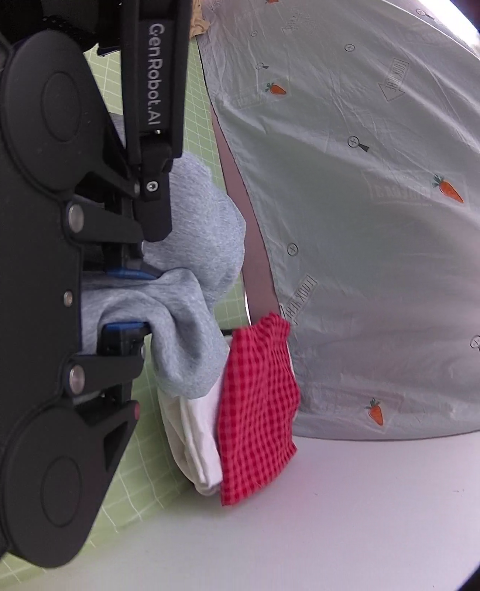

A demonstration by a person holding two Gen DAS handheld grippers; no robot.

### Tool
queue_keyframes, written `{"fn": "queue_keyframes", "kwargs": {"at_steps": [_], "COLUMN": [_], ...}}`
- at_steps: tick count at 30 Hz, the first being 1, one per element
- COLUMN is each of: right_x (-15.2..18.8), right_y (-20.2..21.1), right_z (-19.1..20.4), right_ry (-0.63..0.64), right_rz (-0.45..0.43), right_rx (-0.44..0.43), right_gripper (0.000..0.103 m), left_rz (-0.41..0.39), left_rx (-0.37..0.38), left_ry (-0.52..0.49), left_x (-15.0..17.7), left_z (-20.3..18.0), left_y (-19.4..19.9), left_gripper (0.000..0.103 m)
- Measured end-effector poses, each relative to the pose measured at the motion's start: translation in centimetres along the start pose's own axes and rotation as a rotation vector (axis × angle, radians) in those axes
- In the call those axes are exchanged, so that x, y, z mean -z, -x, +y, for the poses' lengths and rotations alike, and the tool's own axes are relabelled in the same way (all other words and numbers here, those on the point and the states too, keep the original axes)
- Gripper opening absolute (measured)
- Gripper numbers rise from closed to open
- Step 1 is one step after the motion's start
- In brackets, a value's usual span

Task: Fold clothes
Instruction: 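Carry the sweatpants with both grippers onto the folded clothes stack and release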

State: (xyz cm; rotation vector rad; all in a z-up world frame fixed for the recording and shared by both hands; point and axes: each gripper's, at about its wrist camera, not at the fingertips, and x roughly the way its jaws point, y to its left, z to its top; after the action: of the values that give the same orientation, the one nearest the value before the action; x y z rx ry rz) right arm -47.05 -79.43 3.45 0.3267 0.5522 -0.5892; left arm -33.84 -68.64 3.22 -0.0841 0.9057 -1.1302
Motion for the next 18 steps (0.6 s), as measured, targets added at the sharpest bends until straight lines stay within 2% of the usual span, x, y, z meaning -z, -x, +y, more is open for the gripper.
{"fn": "queue_keyframes", "kwargs": {"at_steps": [6,10,13,15,18], "right_x": [-6.3,-11.7,-14.7,-15.4,-13.7], "right_y": [0.0,-2.6,-6.1,-9.8,-16.4], "right_z": [-7.9,-10.5,-11.9,-13.4,-16.1], "right_ry": [0.093,0.166,0.197,0.169,0.116], "right_rz": [-0.129,-0.226,-0.280,-0.271,-0.156], "right_rx": [0.079,0.087,0.088,0.093,0.150], "right_gripper": [0.022,0.022,0.022,0.024,0.037], "left_rz": [-0.090,-0.194,-0.261,-0.270,-0.194], "left_rx": [0.111,0.133,0.121,0.035,-0.196], "left_ry": [-0.045,-0.104,-0.155,-0.142,-0.062], "left_x": [-4.8,-9.1,-12.2,-13.1,-13.1], "left_z": [-7.4,-10.3,-10.8,-9.9,-6.6], "left_y": [-5.8,-9.1,-12.7,-15.6,-20.1], "left_gripper": [0.027,0.027,0.029,0.036,0.038]}}
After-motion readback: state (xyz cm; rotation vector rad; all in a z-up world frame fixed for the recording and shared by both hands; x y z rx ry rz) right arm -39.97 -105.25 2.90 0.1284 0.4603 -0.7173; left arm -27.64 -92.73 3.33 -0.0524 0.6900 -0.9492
